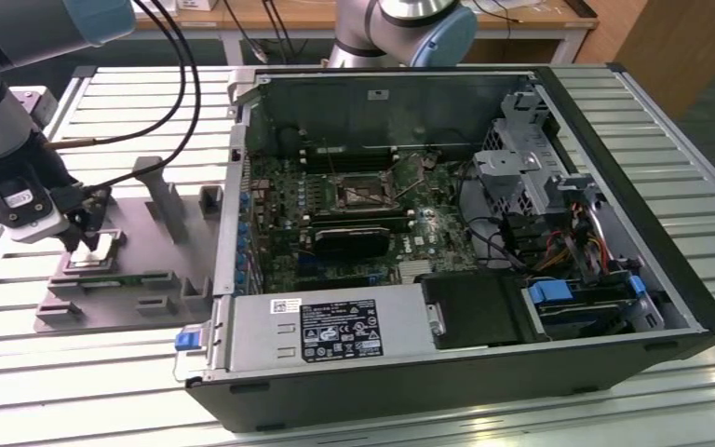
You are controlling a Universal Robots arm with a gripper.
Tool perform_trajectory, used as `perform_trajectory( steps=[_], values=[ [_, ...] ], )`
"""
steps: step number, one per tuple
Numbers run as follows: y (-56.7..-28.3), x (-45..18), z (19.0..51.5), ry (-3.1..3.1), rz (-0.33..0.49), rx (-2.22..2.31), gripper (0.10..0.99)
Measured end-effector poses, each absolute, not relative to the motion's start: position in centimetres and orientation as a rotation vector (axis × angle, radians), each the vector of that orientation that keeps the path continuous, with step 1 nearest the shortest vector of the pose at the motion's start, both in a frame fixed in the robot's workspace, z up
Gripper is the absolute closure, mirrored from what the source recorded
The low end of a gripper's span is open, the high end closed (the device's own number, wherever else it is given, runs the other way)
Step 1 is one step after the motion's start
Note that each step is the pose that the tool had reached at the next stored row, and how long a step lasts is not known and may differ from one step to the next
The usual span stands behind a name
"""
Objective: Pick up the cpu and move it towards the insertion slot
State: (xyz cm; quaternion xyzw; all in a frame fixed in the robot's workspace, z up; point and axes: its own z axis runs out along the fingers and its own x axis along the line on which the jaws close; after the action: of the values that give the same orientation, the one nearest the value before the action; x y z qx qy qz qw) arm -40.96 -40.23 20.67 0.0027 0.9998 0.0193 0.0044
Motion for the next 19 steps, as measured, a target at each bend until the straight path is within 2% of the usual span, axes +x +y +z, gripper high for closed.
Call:
perform_trajectory(
  steps=[1,2,3,4,6,7,9,11,12,19],
  values=[
    [-40.23,-40.96,20.67,3.132,0.060,0.008,0.737],
    [-40.23,-40.96,20.67,3.132,0.060,0.008,0.737],
    [-40.23,-40.96,20.66,3.132,0.060,0.008,0.678],
    [-40.23,-40.96,20.66,3.132,0.060,0.008,0.678],
    [-40.23,-40.96,20.66,3.132,0.060,0.008,0.561],
    [-40.23,-40.96,20.65,3.132,0.060,0.008,0.561],
    [-40.23,-40.96,20.65,3.132,0.060,0.008,0.447],
    [-40.23,-40.96,20.65,3.132,0.060,0.008,0.447],
    [-40.23,-40.96,20.64,3.132,0.060,0.008,0.380],
    [-40.23,-40.96,19.72,3.132,0.061,0.011,0.380]
  ],
)
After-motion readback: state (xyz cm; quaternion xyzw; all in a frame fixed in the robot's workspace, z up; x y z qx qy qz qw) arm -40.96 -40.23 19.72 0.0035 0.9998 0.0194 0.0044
